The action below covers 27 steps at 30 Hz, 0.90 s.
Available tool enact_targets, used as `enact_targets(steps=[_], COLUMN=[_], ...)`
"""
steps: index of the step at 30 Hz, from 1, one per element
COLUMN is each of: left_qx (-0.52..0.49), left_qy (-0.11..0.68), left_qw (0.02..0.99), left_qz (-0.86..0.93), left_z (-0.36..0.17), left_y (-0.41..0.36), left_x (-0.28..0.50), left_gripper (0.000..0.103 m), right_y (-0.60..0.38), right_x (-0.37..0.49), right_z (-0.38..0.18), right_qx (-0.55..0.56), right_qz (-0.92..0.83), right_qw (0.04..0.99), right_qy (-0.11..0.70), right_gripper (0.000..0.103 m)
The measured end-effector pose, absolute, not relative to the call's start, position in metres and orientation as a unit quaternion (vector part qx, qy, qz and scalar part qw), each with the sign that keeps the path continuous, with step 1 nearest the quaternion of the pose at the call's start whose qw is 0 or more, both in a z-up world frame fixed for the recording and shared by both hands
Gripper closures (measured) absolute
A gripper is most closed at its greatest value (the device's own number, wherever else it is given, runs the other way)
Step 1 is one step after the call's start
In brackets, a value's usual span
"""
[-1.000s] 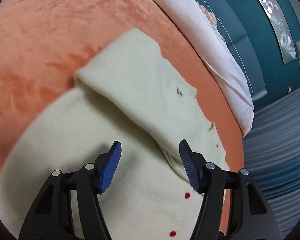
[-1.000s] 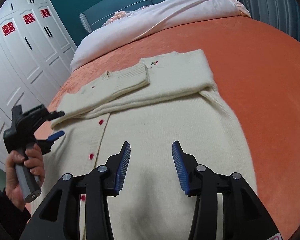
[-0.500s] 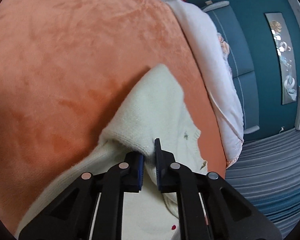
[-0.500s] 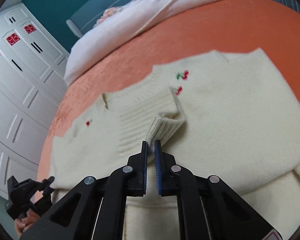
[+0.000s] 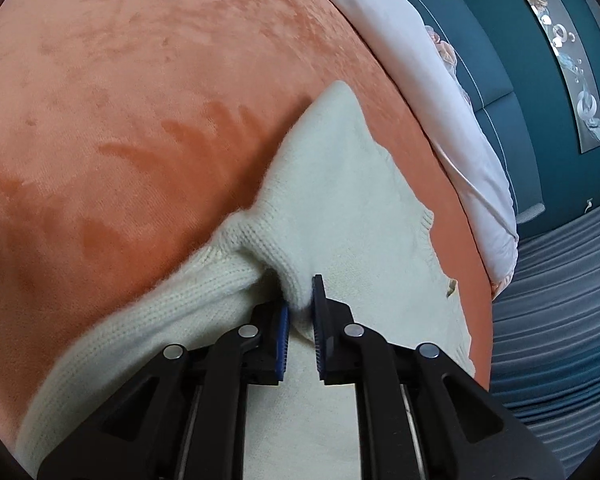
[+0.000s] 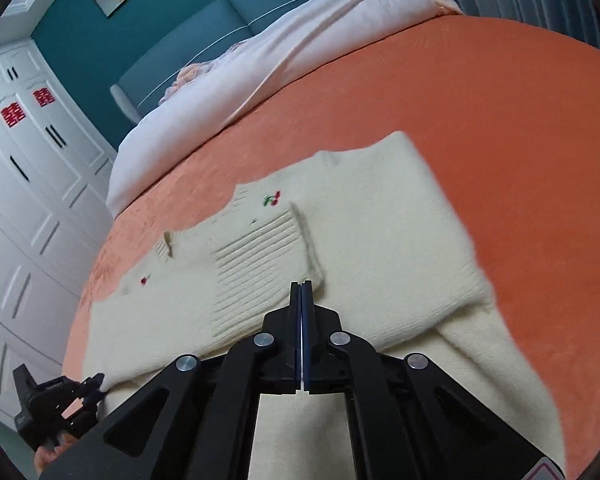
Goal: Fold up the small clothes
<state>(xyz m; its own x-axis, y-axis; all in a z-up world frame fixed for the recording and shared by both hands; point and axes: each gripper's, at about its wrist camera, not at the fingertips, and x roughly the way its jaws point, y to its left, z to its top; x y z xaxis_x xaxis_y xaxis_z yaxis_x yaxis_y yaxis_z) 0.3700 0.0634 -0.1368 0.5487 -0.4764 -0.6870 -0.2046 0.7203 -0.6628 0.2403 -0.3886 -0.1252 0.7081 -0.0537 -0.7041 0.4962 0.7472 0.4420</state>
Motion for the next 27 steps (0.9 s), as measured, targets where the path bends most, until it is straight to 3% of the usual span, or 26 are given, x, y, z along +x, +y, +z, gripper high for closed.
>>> enact_targets(steps=[2, 4, 6, 10, 15, 17, 22, 25, 27], left_qx=[-0.344, -0.337, -0.34, -0.354, -0.313, -0.314, -0.304, -0.296, -0.306], left_qy=[0.463, 0.448, 0.428, 0.434, 0.445, 0.449, 0.444, 0.447, 0.455], left_qw=[0.813, 0.824, 0.835, 0.827, 0.838, 0.835, 0.84, 0.841, 0.833], left_qz=[-0.084, -0.078, -0.062, -0.044, -0.037, -0.047, -0.069, -0.076, -0.075], left_z=[-0.128, -0.118, -0.114, -0.13, -0.126, -0.128, -0.129, -0.127, -0.12], left_y=[0.062, 0.068, 0.08, 0.096, 0.087, 0.091, 0.093, 0.091, 0.097], left_x=[0.365, 0.354, 0.344, 0.347, 0.354, 0.354, 0.354, 0.35, 0.342], left_gripper=[0.09, 0.074, 0.07, 0.077, 0.077, 0.076, 0.077, 0.077, 0.077], right_y=[-0.399, -0.387, -0.362, -0.282, -0.197, -0.203, -0.265, -0.321, -0.345], right_x=[0.232, 0.223, 0.231, 0.281, 0.344, 0.35, 0.31, 0.291, 0.26], right_z=[-0.132, -0.111, -0.089, -0.073, -0.111, -0.128, -0.099, -0.128, -0.121], right_qx=[0.347, 0.328, 0.289, 0.191, 0.088, 0.099, 0.17, 0.191, 0.228], right_qz=[-0.16, -0.147, -0.107, -0.006, 0.037, 0.022, -0.049, -0.102, -0.095], right_qw=[0.855, 0.875, 0.896, 0.913, 0.897, 0.893, 0.902, 0.873, 0.871], right_qy=[0.351, 0.324, 0.321, 0.361, 0.433, 0.438, 0.393, 0.437, 0.424], right_gripper=[0.103, 0.102, 0.1, 0.1, 0.1, 0.103, 0.103, 0.103, 0.103])
